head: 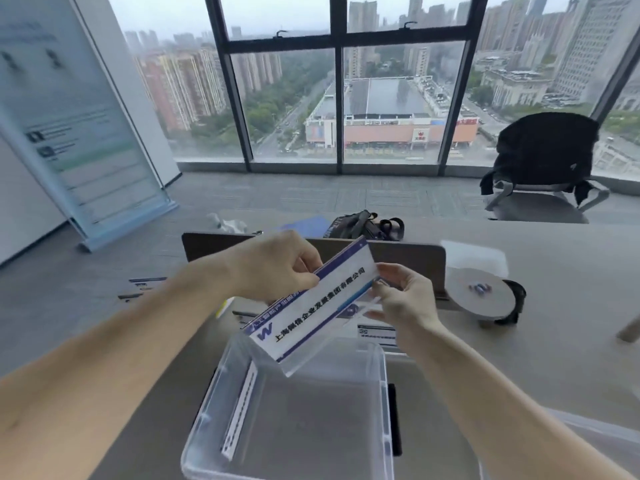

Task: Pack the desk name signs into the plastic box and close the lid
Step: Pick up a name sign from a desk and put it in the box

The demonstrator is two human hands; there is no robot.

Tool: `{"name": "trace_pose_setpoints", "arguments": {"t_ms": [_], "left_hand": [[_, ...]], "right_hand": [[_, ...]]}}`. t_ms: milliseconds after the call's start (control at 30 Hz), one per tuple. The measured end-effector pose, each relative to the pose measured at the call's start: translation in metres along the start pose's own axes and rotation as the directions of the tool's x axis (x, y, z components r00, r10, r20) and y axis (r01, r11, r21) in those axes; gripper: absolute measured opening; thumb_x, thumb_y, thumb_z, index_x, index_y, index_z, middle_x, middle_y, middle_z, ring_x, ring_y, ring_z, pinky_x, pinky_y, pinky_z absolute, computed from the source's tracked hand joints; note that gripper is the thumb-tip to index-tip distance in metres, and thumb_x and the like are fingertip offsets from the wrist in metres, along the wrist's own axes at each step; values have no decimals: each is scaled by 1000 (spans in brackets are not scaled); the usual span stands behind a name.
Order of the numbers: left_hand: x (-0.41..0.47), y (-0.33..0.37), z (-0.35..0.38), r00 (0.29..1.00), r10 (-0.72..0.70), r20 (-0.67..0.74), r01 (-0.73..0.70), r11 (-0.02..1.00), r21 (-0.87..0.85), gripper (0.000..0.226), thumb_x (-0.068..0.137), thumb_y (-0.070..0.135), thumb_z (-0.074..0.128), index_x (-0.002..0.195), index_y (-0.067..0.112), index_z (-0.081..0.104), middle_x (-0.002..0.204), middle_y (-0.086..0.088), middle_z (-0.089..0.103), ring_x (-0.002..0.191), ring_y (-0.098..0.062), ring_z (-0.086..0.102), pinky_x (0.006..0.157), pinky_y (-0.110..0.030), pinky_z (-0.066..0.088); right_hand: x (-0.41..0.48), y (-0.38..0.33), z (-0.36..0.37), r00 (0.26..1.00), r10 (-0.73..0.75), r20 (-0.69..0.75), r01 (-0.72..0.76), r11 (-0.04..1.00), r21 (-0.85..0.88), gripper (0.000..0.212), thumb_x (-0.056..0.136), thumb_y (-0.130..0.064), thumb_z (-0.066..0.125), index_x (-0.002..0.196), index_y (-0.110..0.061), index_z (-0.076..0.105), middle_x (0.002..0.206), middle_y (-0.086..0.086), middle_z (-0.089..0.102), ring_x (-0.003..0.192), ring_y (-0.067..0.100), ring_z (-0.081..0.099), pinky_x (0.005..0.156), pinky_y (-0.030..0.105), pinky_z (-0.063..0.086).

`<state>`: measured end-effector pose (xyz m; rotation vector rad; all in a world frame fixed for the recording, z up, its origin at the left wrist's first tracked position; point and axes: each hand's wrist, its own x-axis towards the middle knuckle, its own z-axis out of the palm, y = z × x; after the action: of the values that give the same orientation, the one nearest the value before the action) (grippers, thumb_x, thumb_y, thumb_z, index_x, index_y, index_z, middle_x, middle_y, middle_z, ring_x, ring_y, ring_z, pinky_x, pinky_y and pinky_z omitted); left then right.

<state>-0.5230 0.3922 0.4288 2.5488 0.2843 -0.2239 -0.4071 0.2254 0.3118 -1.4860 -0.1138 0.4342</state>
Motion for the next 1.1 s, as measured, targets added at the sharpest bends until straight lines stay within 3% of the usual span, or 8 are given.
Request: {"name": "trace_pose_setpoints", "arguments": {"t_ms": [100, 167, 300, 433, 667, 800, 1000, 1100], "left_hand": [[-11, -36, 0, 999, 18, -31, -17, 998, 60, 12, 94, 28, 67, 90, 27, 78, 68, 16, 74, 60, 6, 68, 55, -10, 48], [-13, -59, 2, 997, 26, -74, -16, 992, 127, 11, 90, 28, 69, 83, 24, 77, 62, 12, 68, 58, -2, 63, 60, -20, 53], [-8, -90, 6, 991, 14, -129, 9, 984, 180, 17, 84, 25, 66, 72, 16, 73, 66, -1, 68, 61, -22, 66, 66, -39, 62], [-4, -103, 15, 977, -22, -211, 44, 994, 100, 22, 79, 16, 63, 65, -1, 65, 61, -16, 67, 49, -21, 48, 54, -43, 59], [10, -123, 41, 958, -224, -178, 235, 971, 46, 22, 79, 14, 63, 59, 9, 55, 58, -7, 63, 50, -23, 57, 53, -32, 58], [17, -151, 77, 946, -321, -52, 322, 947, 13, 24, 86, 10, 59, 63, 12, 52, 60, -9, 70, 46, -17, 73, 53, -30, 60], [26, -202, 156, 912, -408, 51, 406, 913, 44, 21, 83, 7, 59, 63, 9, 56, 57, -12, 71, 48, -22, 74, 56, -40, 65], [30, -226, 191, 898, -432, 80, 428, 902, 61, 27, 80, 2, 60, 57, 11, 48, 51, -10, 65, 50, -26, 74, 46, -29, 58]], "right_hand": [[-5, 15, 42, 998, 55, -11, -55, 998, 11, 20, 91, 5, 64, 103, -11, 68, 105, 14, 71, 65, 14, 72, 56, 34, 62], [-7, 30, 66, 996, 83, -41, -83, 997, 10, 22, 90, 3, 66, 106, -13, 65, 109, 11, 69, 61, 14, 72, 60, 37, 63], [-11, 56, 98, 974, 175, -146, -160, 981, 109, 40, 91, -7, 70, 125, -14, 52, 122, 9, 61, 88, 24, 72, 75, 44, 63], [-19, 75, 114, 945, 316, -82, -289, 927, 241, 38, 96, -12, 64, 130, -6, 48, 123, 15, 64, 100, 27, 70, 71, 30, 61], [-19, 117, 132, 935, 354, 19, -355, 934, 39, 7, 99, -6, 57, 103, -5, 63, 96, 9, 76, 76, 18, 76, 63, 30, 62], [-9, 167, 140, 916, 400, 13, -397, 912, -106, 12, 94, -3, 63, 102, -11, 64, 103, 6, 72, 88, 24, 75, 85, 45, 62], [-11, 271, 147, 872, 486, -52, -484, 842, -239, 27, 80, -16, 74, 94, -25, 53, 101, 5, 71, 85, 26, 75, 78, 52, 62], [1, 333, 143, 848, 524, -83, -522, 797, -304, 30, 67, -25, 77, 87, -25, 54, 93, 5, 71, 84, 32, 74, 77, 57, 61]]}}
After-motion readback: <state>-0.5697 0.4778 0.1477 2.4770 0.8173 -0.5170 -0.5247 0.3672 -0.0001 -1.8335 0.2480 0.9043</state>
